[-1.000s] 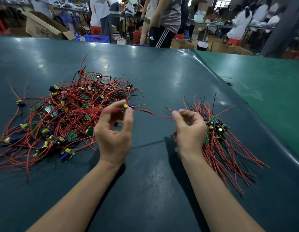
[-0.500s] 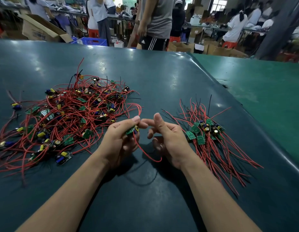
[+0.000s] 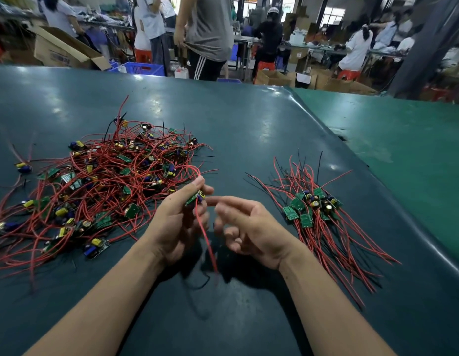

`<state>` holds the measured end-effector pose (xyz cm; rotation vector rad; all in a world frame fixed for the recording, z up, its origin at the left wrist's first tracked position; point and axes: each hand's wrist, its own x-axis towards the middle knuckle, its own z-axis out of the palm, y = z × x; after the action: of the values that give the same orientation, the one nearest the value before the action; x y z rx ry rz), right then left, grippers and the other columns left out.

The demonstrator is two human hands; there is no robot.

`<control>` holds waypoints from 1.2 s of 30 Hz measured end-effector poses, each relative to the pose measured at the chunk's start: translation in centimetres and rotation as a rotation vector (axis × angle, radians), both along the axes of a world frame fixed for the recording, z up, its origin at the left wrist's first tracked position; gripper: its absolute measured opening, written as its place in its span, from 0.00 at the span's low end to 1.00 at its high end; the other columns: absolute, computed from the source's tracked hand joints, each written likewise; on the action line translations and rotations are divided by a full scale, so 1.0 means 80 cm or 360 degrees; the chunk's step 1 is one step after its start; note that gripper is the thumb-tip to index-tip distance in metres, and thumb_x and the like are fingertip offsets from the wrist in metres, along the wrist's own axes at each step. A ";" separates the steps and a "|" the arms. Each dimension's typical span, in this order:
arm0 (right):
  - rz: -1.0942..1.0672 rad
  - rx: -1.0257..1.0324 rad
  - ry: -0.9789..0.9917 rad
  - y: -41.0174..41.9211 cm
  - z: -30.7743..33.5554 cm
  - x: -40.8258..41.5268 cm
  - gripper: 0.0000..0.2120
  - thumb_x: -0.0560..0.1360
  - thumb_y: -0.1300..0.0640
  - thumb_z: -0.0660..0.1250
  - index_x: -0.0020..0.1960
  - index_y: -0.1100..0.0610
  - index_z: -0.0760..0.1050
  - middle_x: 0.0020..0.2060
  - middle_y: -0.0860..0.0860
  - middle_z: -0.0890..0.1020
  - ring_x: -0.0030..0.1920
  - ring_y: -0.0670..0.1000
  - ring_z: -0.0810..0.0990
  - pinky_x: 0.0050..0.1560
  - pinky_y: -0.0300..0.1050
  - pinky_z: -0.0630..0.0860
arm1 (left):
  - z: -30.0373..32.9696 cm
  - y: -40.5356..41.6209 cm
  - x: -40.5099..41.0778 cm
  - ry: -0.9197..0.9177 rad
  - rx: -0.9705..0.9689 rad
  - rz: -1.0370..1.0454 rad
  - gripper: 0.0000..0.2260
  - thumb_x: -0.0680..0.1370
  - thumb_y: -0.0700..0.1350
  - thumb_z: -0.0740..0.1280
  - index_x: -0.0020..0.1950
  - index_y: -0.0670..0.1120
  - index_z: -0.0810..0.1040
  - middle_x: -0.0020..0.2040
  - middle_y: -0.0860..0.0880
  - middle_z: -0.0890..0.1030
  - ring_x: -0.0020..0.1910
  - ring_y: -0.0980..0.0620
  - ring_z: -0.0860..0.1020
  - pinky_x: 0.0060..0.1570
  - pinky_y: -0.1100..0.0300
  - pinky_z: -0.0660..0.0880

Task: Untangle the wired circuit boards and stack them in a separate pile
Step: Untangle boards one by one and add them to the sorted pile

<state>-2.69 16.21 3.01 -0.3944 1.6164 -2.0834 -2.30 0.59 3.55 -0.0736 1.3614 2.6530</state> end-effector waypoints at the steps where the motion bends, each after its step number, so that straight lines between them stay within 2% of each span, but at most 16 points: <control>1: -0.0017 -0.0054 -0.0030 0.001 0.001 -0.002 0.18 0.71 0.45 0.72 0.57 0.51 0.83 0.33 0.49 0.78 0.23 0.43 0.69 0.20 0.32 0.61 | 0.001 -0.001 0.000 0.0005 0.0007 -0.0026 0.10 0.73 0.52 0.66 0.42 0.46 0.74 0.22 0.53 0.67 0.16 0.60 0.62 0.18 0.69 0.59; 4: -0.0153 -0.0138 -0.0066 0.003 0.001 -0.007 0.20 0.71 0.42 0.69 0.55 0.54 0.84 0.33 0.47 0.77 0.26 0.43 0.68 0.23 0.32 0.59 | -0.003 0.002 0.002 0.0027 -0.0198 -0.0114 0.09 0.71 0.51 0.67 0.37 0.45 0.78 0.20 0.53 0.63 0.15 0.60 0.59 0.17 0.70 0.55; 8: -0.0226 -0.0178 -0.0061 -0.001 -0.004 -0.006 0.11 0.71 0.52 0.70 0.47 0.59 0.84 0.31 0.49 0.80 0.27 0.41 0.71 0.23 0.30 0.62 | -0.010 0.010 0.008 0.0078 -0.0534 -0.0322 0.12 0.70 0.49 0.67 0.31 0.44 0.82 0.20 0.51 0.66 0.16 0.60 0.62 0.18 0.73 0.56; 11: -0.0247 -0.0207 -0.0089 -0.002 -0.004 -0.008 0.07 0.69 0.52 0.72 0.41 0.56 0.84 0.29 0.49 0.79 0.26 0.41 0.70 0.22 0.30 0.60 | -0.012 0.009 0.007 0.0097 -0.0539 -0.0373 0.12 0.70 0.50 0.67 0.37 0.41 0.79 0.23 0.50 0.69 0.17 0.58 0.65 0.19 0.72 0.59; 14: -0.0335 -0.0195 -0.0145 -0.001 -0.005 -0.013 0.09 0.68 0.49 0.73 0.37 0.55 0.82 0.26 0.48 0.74 0.22 0.41 0.64 0.20 0.30 0.56 | -0.014 0.011 0.004 0.0151 -0.0476 -0.0389 0.15 0.72 0.50 0.65 0.43 0.37 0.76 0.21 0.48 0.67 0.17 0.56 0.63 0.19 0.69 0.59; 16: -0.0431 -0.0200 -0.0161 -0.002 -0.005 -0.014 0.08 0.68 0.51 0.73 0.36 0.55 0.81 0.25 0.49 0.73 0.20 0.41 0.62 0.20 0.31 0.57 | -0.015 0.011 0.004 0.0212 -0.0511 -0.0379 0.13 0.73 0.50 0.65 0.40 0.40 0.79 0.20 0.48 0.66 0.16 0.56 0.62 0.20 0.66 0.57; 18: -0.0580 -0.0211 -0.0194 -0.002 -0.006 -0.015 0.08 0.67 0.53 0.75 0.32 0.54 0.80 0.24 0.48 0.72 0.20 0.42 0.62 0.23 0.34 0.59 | -0.014 0.012 0.005 0.0264 -0.0605 -0.0368 0.13 0.73 0.51 0.65 0.35 0.44 0.81 0.19 0.48 0.66 0.16 0.56 0.62 0.21 0.65 0.56; 20: -0.0790 -0.0255 -0.0224 -0.001 -0.007 -0.019 0.12 0.70 0.57 0.74 0.30 0.54 0.77 0.23 0.47 0.71 0.19 0.42 0.61 0.24 0.34 0.59 | -0.015 0.012 0.006 0.0304 -0.0650 -0.0370 0.12 0.74 0.49 0.69 0.33 0.45 0.82 0.20 0.49 0.67 0.16 0.56 0.64 0.21 0.65 0.55; 22: -0.1010 -0.0289 -0.0173 0.002 -0.007 -0.024 0.14 0.73 0.62 0.73 0.30 0.54 0.75 0.22 0.48 0.72 0.18 0.43 0.61 0.19 0.33 0.57 | -0.016 0.013 0.008 0.0357 -0.0695 -0.0394 0.12 0.73 0.48 0.68 0.33 0.44 0.82 0.20 0.49 0.67 0.17 0.55 0.64 0.21 0.64 0.55; 27: -0.1373 -0.0281 -0.0006 0.002 -0.010 -0.030 0.12 0.73 0.65 0.73 0.32 0.58 0.76 0.22 0.49 0.74 0.19 0.43 0.64 0.20 0.34 0.59 | -0.014 0.010 0.010 0.0414 -0.0772 -0.0447 0.13 0.73 0.47 0.65 0.33 0.42 0.82 0.21 0.47 0.67 0.17 0.54 0.65 0.20 0.66 0.58; 32: -0.1475 -0.0374 -0.0055 0.000 -0.013 -0.037 0.13 0.74 0.66 0.72 0.34 0.58 0.74 0.21 0.47 0.72 0.19 0.42 0.64 0.19 0.33 0.58 | -0.011 0.007 0.012 0.0413 -0.0777 -0.0484 0.13 0.72 0.46 0.65 0.31 0.42 0.81 0.21 0.47 0.65 0.17 0.54 0.64 0.21 0.67 0.60; 36: -0.1531 -0.0591 -0.0225 0.013 -0.012 -0.043 0.14 0.76 0.67 0.68 0.36 0.57 0.69 0.22 0.49 0.69 0.18 0.43 0.62 0.19 0.32 0.56 | -0.009 0.001 0.019 0.0472 -0.0815 -0.0698 0.12 0.67 0.49 0.68 0.29 0.42 0.81 0.19 0.48 0.68 0.16 0.54 0.65 0.21 0.67 0.60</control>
<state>-6.16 17.28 2.04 0.5346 1.4642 -3.0254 -0.78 0.71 2.79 0.5150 1.8619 1.9645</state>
